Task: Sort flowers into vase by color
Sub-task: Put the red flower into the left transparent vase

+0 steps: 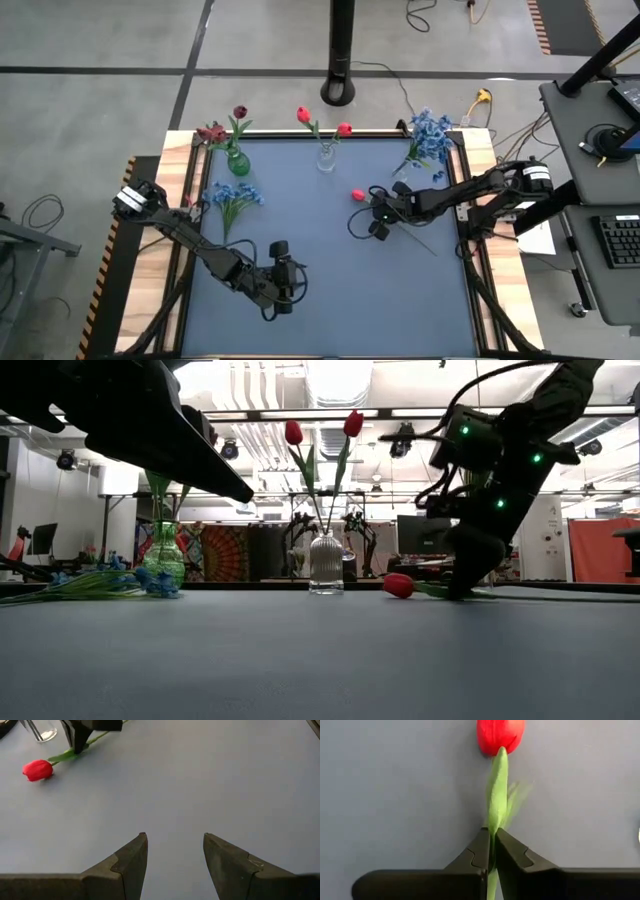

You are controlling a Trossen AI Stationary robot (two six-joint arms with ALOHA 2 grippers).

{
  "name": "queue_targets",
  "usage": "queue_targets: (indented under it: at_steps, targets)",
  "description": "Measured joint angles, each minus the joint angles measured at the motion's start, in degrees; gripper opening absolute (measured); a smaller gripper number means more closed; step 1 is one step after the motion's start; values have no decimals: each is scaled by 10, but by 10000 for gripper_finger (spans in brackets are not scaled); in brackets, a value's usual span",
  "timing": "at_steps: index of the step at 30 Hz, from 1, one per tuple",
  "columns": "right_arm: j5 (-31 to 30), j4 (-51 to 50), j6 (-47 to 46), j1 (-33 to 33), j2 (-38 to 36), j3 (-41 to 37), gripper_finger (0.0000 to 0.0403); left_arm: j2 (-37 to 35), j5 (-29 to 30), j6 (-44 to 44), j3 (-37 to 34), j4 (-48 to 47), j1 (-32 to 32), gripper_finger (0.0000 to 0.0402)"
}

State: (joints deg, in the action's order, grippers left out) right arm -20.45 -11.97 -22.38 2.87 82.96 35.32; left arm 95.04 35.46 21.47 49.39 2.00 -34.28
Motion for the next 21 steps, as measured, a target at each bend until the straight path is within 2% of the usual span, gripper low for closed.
queue_targets:
  at_steps: [4, 7, 13, 21]
  targets:
    - [26, 24, 2, -19, -42, 11, 13, 0, 1, 0, 0, 0, 2, 176]
    - [61, 97, 16, -28, -74, 11, 13, 2, 1, 0, 0, 0, 8, 176]
    - [102, 367, 102, -29, -88, 11, 13, 3, 2, -2, 0, 1, 25, 176]
    - [99, 776, 238, -11, -18, 14, 13, 3, 26, -31, 0, 10, 32, 176]
